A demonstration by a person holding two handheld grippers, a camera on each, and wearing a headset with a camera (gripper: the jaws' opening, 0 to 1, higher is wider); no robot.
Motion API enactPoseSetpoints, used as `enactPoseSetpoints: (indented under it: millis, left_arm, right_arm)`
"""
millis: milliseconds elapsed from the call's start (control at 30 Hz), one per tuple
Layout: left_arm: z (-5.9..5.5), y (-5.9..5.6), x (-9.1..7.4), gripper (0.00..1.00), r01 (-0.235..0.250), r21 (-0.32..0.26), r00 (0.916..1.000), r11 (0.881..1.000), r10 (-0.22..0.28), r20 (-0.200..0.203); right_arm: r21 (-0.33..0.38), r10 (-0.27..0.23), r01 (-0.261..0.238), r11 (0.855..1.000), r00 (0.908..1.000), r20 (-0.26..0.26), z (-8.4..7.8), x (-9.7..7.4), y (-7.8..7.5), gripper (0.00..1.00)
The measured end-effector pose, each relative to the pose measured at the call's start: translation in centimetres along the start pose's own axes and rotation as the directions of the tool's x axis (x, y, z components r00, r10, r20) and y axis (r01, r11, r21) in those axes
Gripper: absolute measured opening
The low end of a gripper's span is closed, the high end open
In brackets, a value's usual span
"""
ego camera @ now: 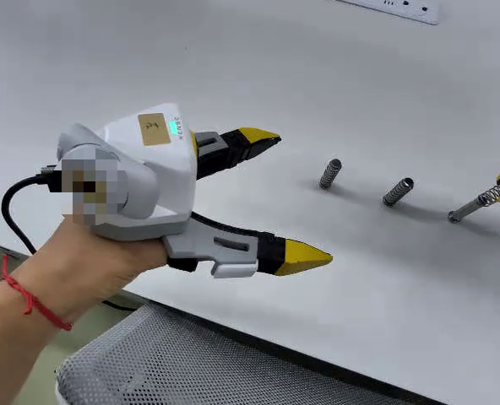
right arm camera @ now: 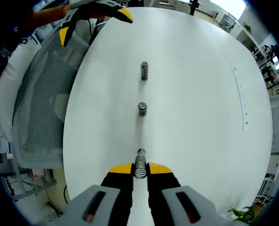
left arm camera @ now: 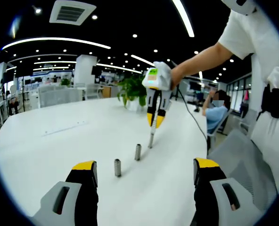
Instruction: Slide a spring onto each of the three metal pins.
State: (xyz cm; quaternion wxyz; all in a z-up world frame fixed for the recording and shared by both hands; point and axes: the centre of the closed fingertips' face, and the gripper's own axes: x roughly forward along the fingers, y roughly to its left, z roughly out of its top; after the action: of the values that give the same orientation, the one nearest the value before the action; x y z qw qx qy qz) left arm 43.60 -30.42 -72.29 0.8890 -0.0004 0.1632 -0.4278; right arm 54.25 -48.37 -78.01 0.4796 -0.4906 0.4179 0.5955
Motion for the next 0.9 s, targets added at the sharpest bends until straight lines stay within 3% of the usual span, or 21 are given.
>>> enactPoseSetpoints:
  millis: [900]
  left_arm:
    - [-0.2, 0.0, 0.3, 0.83, 0.011, -0.018, 0.9999, 1.0, -0.011, 0.006]
  right_arm:
    - [0.006, 0.009, -0.009, 1.0, 0.9999, -0.008, -0.3, 2.5, -0.2, 0.12]
